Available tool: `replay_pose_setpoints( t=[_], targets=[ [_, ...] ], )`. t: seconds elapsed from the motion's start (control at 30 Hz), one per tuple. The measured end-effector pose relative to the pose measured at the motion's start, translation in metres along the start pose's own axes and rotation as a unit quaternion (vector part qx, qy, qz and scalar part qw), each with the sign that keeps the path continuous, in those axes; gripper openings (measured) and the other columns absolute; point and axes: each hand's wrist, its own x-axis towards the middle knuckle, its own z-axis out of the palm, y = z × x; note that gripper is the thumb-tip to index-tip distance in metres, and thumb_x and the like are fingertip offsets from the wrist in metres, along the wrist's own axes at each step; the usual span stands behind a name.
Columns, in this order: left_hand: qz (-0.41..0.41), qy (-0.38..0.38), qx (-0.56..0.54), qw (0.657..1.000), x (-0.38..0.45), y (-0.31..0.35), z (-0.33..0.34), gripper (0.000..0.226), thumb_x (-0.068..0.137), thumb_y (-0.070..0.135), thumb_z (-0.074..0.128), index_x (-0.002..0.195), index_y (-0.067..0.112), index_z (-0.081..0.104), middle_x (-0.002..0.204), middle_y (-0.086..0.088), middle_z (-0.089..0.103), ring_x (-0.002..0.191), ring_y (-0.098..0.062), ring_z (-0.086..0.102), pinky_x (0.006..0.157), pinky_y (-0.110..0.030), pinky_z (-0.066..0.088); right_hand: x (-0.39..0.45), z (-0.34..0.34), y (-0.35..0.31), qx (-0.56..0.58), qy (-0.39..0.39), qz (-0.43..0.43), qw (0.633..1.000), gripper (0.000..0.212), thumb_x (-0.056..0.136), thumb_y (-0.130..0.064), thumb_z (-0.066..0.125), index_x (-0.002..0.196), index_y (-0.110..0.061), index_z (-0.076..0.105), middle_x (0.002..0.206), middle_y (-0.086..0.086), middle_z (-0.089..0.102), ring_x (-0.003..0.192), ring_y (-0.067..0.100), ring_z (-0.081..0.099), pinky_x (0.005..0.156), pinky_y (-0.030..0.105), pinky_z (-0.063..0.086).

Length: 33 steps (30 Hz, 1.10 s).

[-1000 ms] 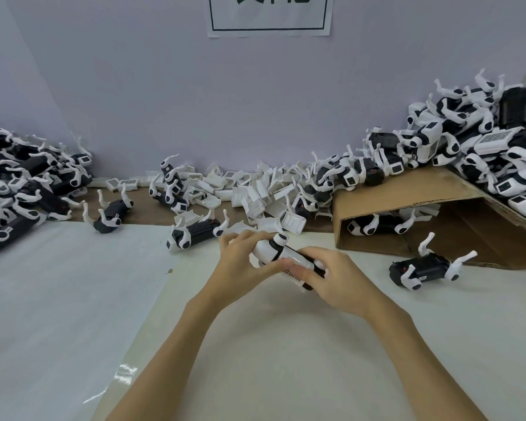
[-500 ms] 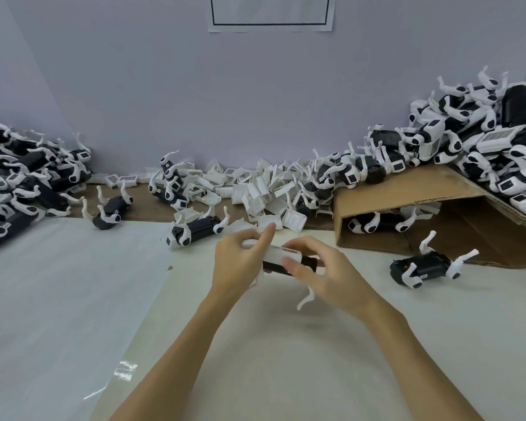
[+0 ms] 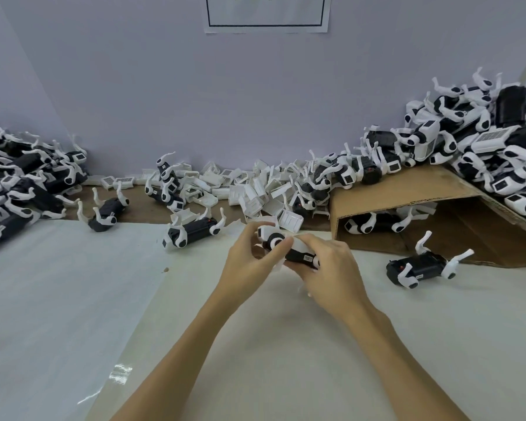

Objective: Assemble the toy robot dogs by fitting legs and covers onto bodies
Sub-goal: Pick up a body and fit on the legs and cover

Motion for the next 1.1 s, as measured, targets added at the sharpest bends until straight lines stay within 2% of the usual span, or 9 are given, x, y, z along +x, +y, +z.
replay_pose_setpoints(
  t=[0.13,0.23,0.37,0.57,0.7,0.8,0.9,1.03,1.1],
  targets=[
    [0.118,0.044,0.105,0.986,-0.007,-0.001,0.009,0.047,0.082,0.052,0.081,0.124,0.038,0.065,0.102,0.017,0.071,0.094,-0.012,0.069,0.084,-0.029,0.058,-0.002,0.005,0.002,0.014,-0.004,-0.037,0.999,0.057,0.088,-0.019,0.082,0.142,-0.023,0.06,0.123,-0.007,0.07,0.114,0.016,0.06,0.098,0.033,0.049],
    [0.27,0.065,0.254,0.926,-0.009,-0.003,0.009,0.057,0.085,0.054,0.082,0.132,0.028,0.063,0.106,0.027,0.061,0.093,-0.002,0.057,0.083,-0.022,0.048,-0.003,0.011,-0.004,0.067,-0.01,-0.039,0.997,0.055,0.094,-0.015,0.074,0.144,-0.024,0.055,0.117,-0.01,0.071,0.104,0.016,0.066,0.085,0.025,0.051],
    [0.302,0.097,0.271,0.909,-0.008,0.0,0.01,0.059,0.087,0.063,0.078,0.129,0.025,0.062,0.102,0.03,0.053,0.092,-0.002,0.052,0.083,-0.022,0.045,-0.004,0.014,-0.007,0.074,0.018,-0.036,0.996,0.054,0.096,-0.016,0.072,0.147,-0.023,0.054,0.121,-0.009,0.071,0.102,0.019,0.067,0.087,0.038,0.056],
    [0.263,0.075,0.249,0.929,-0.01,0.002,0.014,0.041,0.093,0.054,0.071,0.119,0.024,0.065,0.103,0.017,0.062,0.095,-0.006,0.057,0.085,-0.04,0.05,-0.001,0.012,0.002,0.109,-0.021,-0.036,0.993,0.056,0.099,-0.019,0.07,0.149,-0.033,0.05,0.123,-0.015,0.068,0.106,0.009,0.066,0.085,0.028,0.056],
    [0.127,0.079,0.106,0.983,-0.008,0.005,0.007,0.034,0.09,0.058,0.069,0.102,0.026,0.069,0.092,0.006,0.07,0.09,-0.02,0.066,0.086,-0.049,0.055,0.004,0.007,0.004,0.23,-0.089,0.092,0.965,0.058,0.094,-0.037,0.077,0.145,-0.042,0.049,0.129,-0.032,0.057,0.125,-0.019,0.049,0.091,0.004,0.043],
    [0.036,0.072,0.026,0.996,-0.002,0.003,-0.004,0.052,0.083,0.068,0.069,0.099,0.019,0.073,0.085,-0.005,0.071,0.081,-0.02,0.066,0.081,-0.049,0.052,0.007,0.005,0.006,0.385,-0.179,0.169,0.89,0.027,0.103,-0.045,0.061,0.129,-0.036,0.065,0.121,-0.011,0.073,0.115,0.007,0.069,0.094,0.032,0.058],
    [-0.037,0.064,-0.041,0.996,0.002,-0.002,-0.007,0.067,0.084,0.073,0.067,0.103,0.009,0.072,0.088,-0.005,0.078,0.081,-0.013,0.071,0.088,-0.039,0.05,0.008,0.004,0.003,0.455,-0.157,0.254,0.839,0.04,0.103,-0.046,0.057,0.125,-0.014,0.068,0.116,0.015,0.075,0.105,0.03,0.075,0.1,0.055,0.057],
    [-0.118,0.071,-0.142,0.98,0.01,-0.006,-0.013,0.056,0.101,0.07,0.049,0.092,0.027,0.084,0.1,-0.004,0.081,0.093,-0.02,0.07,0.099,-0.041,0.049,0.01,0.0,0.006,0.507,-0.169,0.292,0.793,0.061,0.09,-0.051,0.068,0.125,-0.001,0.067,0.104,0.024,0.074,0.096,0.034,0.073,0.096,0.053,0.059],
    [-0.125,0.083,-0.157,0.976,0.013,-0.008,-0.018,0.046,0.107,0.055,0.052,0.101,0.02,0.082,0.101,-0.004,0.079,0.097,-0.021,0.065,0.098,-0.038,0.043,0.009,-0.004,0.008,0.537,-0.176,0.281,0.776,0.065,0.088,-0.049,0.07,0.128,0.002,0.065,0.105,0.025,0.071,0.095,0.035,0.071,0.086,0.044,0.061]
  ],
)
